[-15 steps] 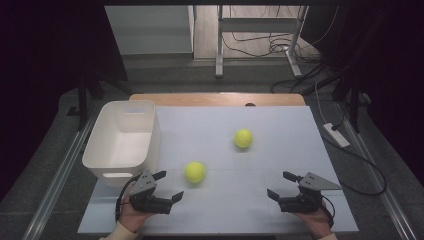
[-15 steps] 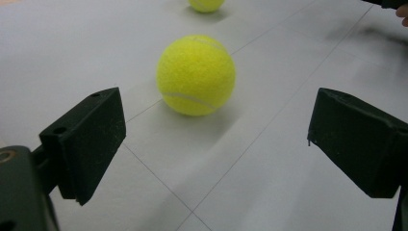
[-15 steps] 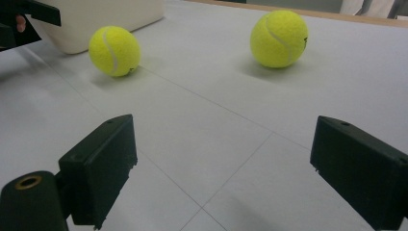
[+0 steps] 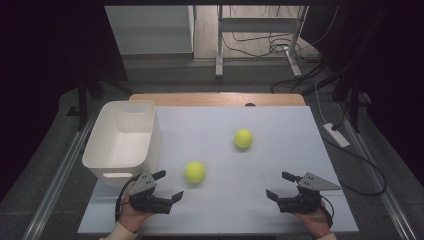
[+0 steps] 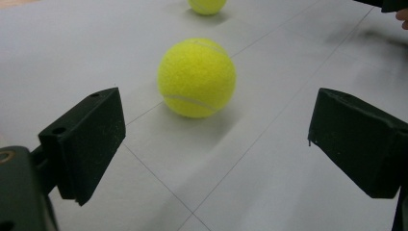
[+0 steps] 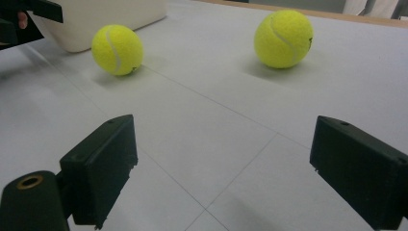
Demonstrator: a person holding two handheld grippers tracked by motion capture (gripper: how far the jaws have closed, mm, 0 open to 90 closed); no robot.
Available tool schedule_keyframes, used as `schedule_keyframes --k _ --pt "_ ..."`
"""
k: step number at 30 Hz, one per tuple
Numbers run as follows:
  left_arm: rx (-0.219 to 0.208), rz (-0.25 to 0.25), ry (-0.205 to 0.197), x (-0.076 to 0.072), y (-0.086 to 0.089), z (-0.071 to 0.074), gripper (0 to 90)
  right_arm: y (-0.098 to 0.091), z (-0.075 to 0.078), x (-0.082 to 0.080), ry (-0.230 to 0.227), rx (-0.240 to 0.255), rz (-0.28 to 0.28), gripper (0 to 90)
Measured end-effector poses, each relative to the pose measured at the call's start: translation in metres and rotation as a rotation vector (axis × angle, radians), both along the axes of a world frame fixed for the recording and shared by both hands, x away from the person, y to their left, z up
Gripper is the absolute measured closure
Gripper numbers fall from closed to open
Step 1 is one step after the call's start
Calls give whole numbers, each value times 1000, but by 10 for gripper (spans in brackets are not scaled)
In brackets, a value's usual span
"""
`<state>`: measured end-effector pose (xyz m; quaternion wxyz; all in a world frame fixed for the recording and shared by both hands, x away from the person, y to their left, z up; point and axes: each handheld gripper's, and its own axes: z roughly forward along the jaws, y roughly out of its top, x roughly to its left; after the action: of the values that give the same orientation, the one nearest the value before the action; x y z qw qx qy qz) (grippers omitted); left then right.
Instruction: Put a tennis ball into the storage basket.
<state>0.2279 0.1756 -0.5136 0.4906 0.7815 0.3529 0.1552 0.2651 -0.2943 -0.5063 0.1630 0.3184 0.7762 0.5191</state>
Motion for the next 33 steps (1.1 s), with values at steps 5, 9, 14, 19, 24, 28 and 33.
schedule_keyframes --k 5,9,14,19,24,28,33 --pt "-17 -1 4 0 1 2 66 0 -1 0 3 -4 3 97" --pt "-27 -6 8 0 1 3 64 1 -1 0 6 -1 12 97" --pt "-20 -9 9 1 -1 3 64 2 -2 0 14 -9 22 97" --pt "-9 -12 1 2 -5 6 64 2 -2 1 19 -9 20 97" --pt "-6 -10 5 5 -8 10 64 2 -2 1 22 -9 16 98" --pt "1 -15 6 6 -12 12 65 1 -2 1 20 -8 13 98" --pt "16 -20 7 9 -18 16 63 1 -2 2 19 -9 13 99"
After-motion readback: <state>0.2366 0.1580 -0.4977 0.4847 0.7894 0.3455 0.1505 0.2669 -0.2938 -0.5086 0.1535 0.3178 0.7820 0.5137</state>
